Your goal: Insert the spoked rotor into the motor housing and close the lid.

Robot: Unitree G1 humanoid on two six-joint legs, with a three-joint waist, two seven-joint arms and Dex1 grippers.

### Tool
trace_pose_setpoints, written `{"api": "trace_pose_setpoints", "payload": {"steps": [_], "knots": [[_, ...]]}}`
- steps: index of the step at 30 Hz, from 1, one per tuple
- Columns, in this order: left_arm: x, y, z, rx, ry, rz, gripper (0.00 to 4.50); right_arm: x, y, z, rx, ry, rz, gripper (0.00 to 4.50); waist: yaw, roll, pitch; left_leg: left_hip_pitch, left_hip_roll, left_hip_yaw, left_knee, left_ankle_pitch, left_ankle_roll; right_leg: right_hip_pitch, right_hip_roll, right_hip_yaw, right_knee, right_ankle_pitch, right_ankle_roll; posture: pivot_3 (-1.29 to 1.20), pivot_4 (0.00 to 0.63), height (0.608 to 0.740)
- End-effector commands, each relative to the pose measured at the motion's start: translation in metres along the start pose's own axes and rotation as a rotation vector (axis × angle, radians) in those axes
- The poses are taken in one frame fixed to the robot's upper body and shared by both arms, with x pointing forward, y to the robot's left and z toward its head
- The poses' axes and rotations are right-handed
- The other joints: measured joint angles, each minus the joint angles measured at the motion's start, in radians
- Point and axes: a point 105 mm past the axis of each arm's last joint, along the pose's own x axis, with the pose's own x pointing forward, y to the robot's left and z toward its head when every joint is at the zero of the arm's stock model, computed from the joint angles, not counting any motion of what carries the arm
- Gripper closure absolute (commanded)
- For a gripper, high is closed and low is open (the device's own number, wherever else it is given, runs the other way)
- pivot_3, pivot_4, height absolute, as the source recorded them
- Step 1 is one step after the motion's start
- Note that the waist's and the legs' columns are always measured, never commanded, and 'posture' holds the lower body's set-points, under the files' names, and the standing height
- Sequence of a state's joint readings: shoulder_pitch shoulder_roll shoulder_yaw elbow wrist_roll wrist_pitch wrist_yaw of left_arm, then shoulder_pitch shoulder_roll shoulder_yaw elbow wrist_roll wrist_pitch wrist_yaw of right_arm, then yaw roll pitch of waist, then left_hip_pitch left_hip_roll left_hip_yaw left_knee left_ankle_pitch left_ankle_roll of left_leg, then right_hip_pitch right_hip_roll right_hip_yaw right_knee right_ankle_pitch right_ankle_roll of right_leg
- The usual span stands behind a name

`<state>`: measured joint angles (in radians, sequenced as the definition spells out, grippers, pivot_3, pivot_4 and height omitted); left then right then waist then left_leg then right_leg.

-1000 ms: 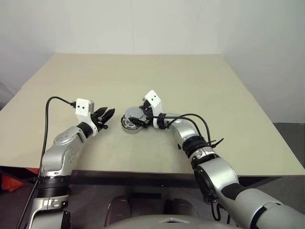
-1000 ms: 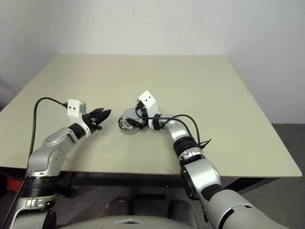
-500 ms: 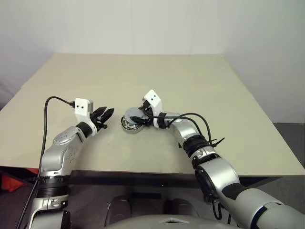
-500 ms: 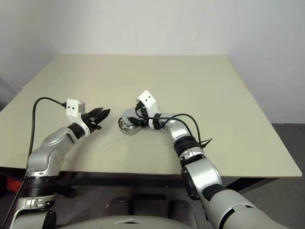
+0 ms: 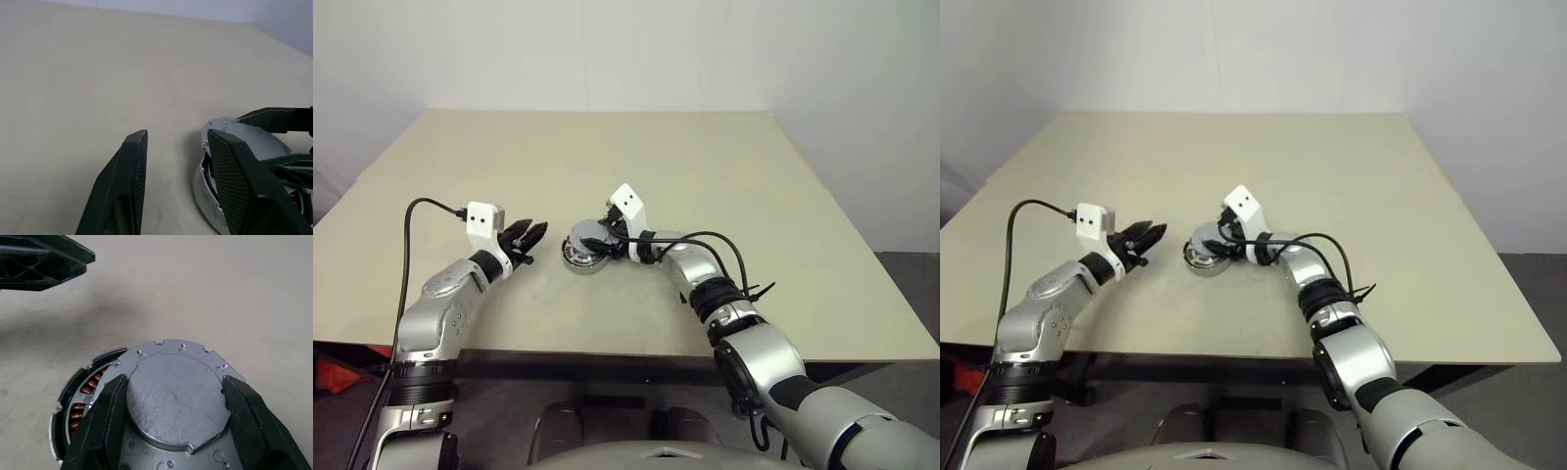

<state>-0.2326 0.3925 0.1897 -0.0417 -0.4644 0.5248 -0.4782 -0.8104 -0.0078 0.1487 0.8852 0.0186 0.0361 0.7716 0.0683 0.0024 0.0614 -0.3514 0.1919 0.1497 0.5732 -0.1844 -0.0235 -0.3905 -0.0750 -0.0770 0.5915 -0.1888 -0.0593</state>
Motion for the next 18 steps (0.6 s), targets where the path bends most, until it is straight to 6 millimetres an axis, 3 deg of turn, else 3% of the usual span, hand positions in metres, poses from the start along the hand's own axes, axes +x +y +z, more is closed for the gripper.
{"api": "trace_pose_setpoints", "payload": {"steps": [1,18], "knots": [[-0.005,0.01,0.01,0.035,-0.002,0.022,2.45,0.0,0.002,0.021,-0.033,-0.066,0.025,1.52,0.0,0.0,0.0,0.0,0.0,0.0,0.0,0.0,0.0,0.0,0.0,0.0,0.0,0.0,0.0,0.0,0.0,0.74],[-0.014,0.016,-0.008,-0.007,0.113,0.008,2.45,-0.002,0.022,0.024,-0.092,-0.124,0.13,1.52,0.0,0.0,0.0,0.0,0.0,0.0,0.0,0.0,0.0,0.0,0.0,0.0,0.0,0.0,0.0,0.0,0.0,0.74]]}}
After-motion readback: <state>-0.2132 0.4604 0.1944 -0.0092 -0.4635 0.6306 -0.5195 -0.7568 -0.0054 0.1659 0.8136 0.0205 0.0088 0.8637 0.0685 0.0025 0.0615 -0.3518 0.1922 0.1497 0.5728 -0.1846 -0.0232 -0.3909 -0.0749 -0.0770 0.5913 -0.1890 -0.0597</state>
